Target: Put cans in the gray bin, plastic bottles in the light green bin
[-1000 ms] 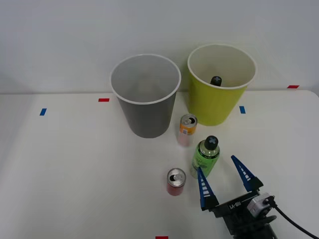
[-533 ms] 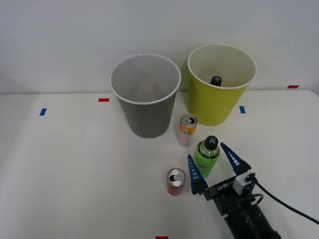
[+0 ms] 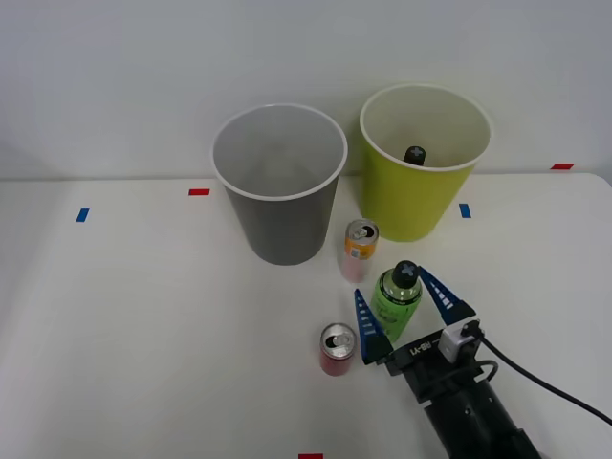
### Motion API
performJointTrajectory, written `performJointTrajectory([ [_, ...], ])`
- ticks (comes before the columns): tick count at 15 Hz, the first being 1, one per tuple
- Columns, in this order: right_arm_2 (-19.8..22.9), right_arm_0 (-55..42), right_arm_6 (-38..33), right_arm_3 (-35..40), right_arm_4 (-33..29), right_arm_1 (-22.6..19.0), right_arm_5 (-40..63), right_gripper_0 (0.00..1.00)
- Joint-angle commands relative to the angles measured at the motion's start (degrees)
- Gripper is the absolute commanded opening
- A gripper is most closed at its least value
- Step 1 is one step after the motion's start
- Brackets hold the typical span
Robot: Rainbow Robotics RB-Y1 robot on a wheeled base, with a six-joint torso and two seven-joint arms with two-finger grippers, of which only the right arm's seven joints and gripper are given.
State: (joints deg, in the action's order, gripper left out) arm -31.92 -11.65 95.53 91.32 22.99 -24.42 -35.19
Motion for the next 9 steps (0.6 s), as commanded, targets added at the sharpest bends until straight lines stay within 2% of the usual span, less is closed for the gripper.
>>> performJointTrajectory([
  [1,-0.1,0.1,0.1,0.0,0.4,-1.2,-0.4,1.00],
  [9,0.0,0.2,0.2,0.1,1.0,-2.1,-1.1,1.00],
])
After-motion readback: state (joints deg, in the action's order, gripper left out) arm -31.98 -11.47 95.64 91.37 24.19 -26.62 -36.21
